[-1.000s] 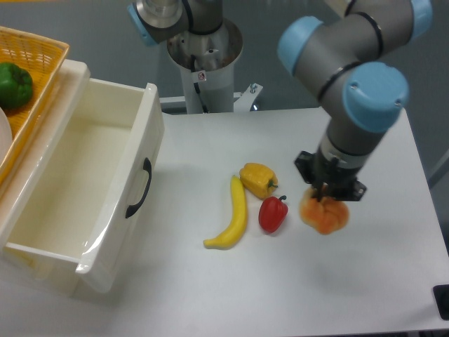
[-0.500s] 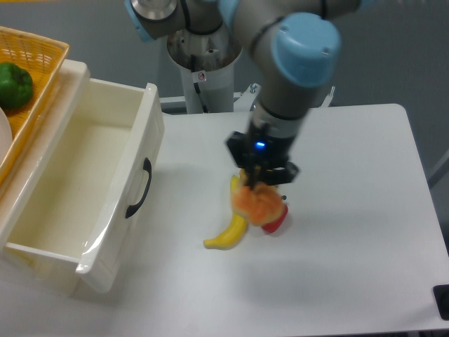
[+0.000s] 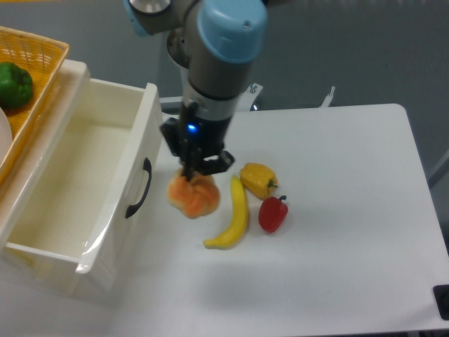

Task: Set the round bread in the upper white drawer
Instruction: 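Lower the bread roll into the open white drawer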

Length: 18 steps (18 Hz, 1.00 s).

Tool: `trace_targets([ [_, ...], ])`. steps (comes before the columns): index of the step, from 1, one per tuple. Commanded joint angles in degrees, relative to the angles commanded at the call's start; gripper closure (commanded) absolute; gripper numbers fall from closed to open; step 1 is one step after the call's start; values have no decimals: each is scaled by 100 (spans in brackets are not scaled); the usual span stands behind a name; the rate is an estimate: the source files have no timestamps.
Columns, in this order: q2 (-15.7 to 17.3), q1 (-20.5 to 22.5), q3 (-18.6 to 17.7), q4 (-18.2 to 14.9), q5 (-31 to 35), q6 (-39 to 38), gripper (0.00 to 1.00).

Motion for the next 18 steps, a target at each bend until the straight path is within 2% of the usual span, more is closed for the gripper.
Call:
trace_targets([
  [10, 132, -825, -123, -9, -124, -17, 100],
  [18, 141, -1125, -378, -9, -124, -26, 100],
])
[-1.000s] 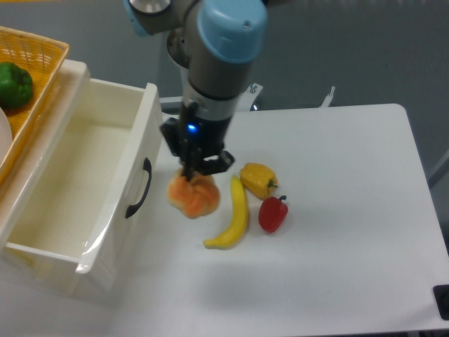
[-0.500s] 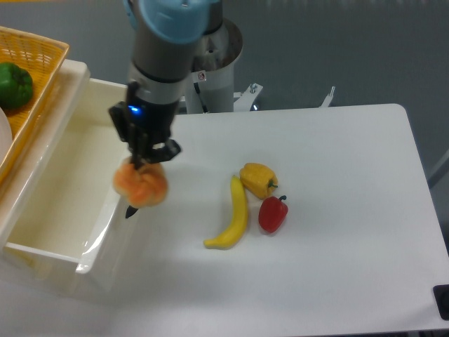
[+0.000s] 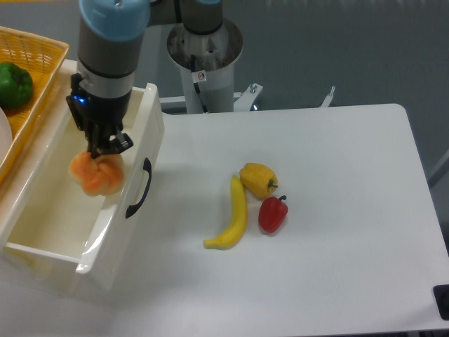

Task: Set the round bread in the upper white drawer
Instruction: 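Lower the bread roll into the open white drawer, then open the gripper to release the bread and lift away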

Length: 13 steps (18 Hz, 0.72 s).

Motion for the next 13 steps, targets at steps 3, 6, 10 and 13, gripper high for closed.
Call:
trace_targets([
  [3, 0, -35, -18, 0, -9, 0, 94],
  [6, -9, -53, -53, 9, 0, -18, 73],
  [10, 0, -53, -44, 26, 9, -290, 0],
  [13, 26, -62, -44, 53, -9, -308, 0],
])
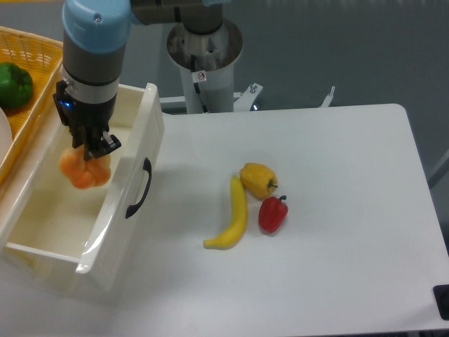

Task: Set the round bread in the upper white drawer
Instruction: 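Open the gripper to release the bread and lift away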

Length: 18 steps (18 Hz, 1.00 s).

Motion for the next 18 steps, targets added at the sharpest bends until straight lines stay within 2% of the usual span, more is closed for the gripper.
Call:
trace_targets([
  [7, 9, 166, 9, 35, 61, -229, 0],
  [9, 18, 412, 9, 157, 184, -176, 0],
  [13, 0, 720, 9, 755, 587, -193, 0],
  [15, -9, 913, 0, 817, 773, -158, 0],
  [18, -53, 1308, -17, 747, 905, 464, 0],
])
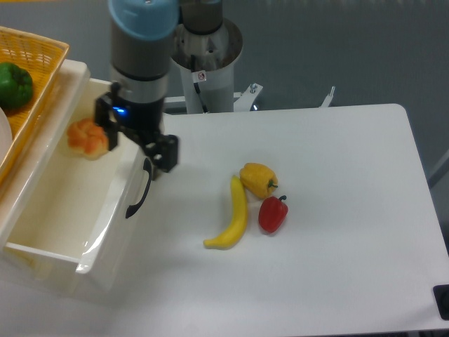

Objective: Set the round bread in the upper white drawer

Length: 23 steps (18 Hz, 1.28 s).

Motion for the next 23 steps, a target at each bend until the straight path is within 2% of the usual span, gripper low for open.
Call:
trace_targets([
  [5, -193, 589, -9, -62, 0, 581, 0],
  [7, -377, 721, -35, -36, 53, 758, 0],
  [10, -763, 854, 26, 78, 184, 855, 0],
  [13, -1063, 959, 52, 114, 667, 951, 0],
  [16, -1309, 1038, 122, 114, 1080, 1486, 0],
  [21, -1704, 1223, 342, 131, 1125, 2365, 0],
  [23, -1819, 1240, 325, 271, 1178, 2507, 0],
])
